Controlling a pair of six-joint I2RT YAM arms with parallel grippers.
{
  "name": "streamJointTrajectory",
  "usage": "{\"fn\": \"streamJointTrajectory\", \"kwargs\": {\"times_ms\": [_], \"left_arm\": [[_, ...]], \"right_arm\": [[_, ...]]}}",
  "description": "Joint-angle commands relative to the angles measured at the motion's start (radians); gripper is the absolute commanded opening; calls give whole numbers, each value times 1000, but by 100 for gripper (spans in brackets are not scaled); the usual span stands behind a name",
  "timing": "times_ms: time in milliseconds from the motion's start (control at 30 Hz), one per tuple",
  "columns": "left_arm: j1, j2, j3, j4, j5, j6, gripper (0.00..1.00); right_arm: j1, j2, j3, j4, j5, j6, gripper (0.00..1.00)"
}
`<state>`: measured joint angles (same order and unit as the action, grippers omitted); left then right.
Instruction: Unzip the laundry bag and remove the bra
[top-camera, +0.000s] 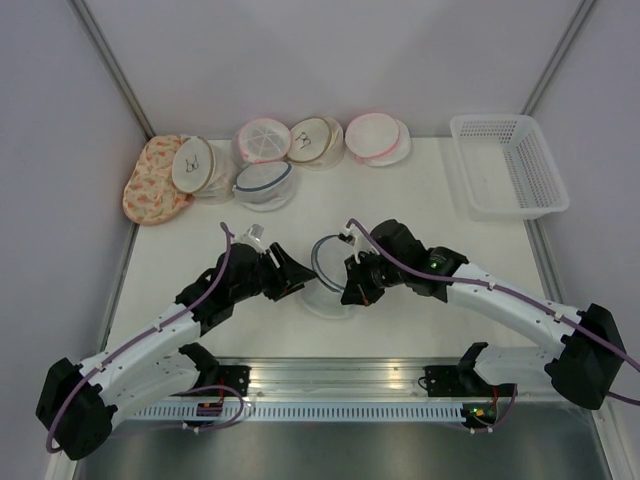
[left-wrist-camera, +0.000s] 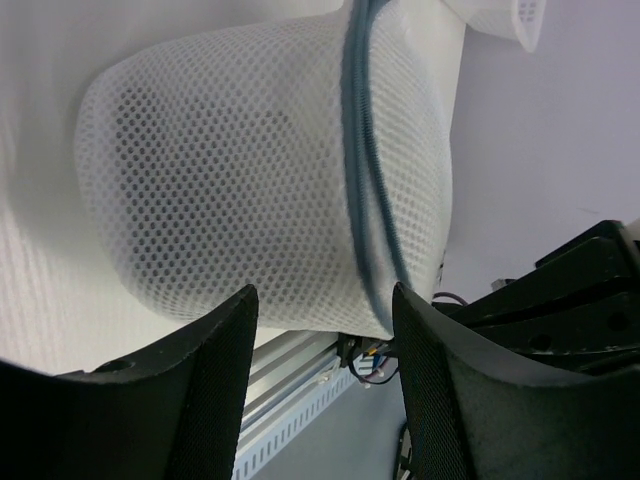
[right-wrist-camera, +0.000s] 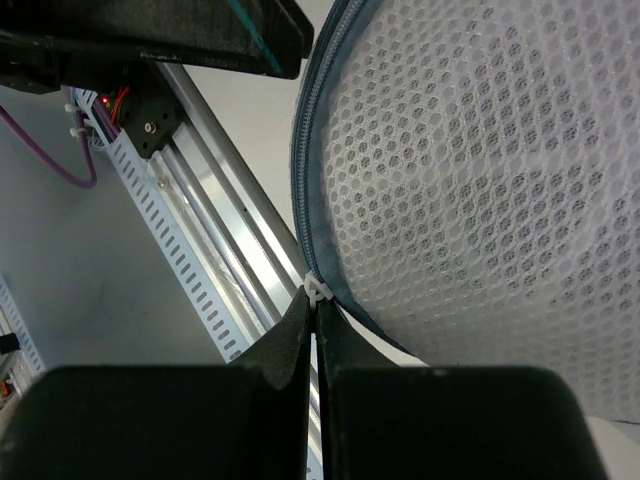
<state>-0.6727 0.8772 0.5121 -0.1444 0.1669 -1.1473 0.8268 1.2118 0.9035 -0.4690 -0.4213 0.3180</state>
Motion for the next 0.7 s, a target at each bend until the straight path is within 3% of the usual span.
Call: {"fn": "streamJointTrajectory", "kwargs": {"times_ms": [0,467,500,667], "left_arm": [[-18,3,35,123,3,-58,61],[-77,140,26,218,-4,-48,57],[-80,147,26,226,-3,-45,54],[-87,151,23,244,-12,-37,11]], "right_arm": [[21,17,6,35,-39,-30,0],[49,46,6,38,-47,-37,0],[49,45,6,32,-43,-36,0],[51,42,11,-22,21,-33,0]]}}
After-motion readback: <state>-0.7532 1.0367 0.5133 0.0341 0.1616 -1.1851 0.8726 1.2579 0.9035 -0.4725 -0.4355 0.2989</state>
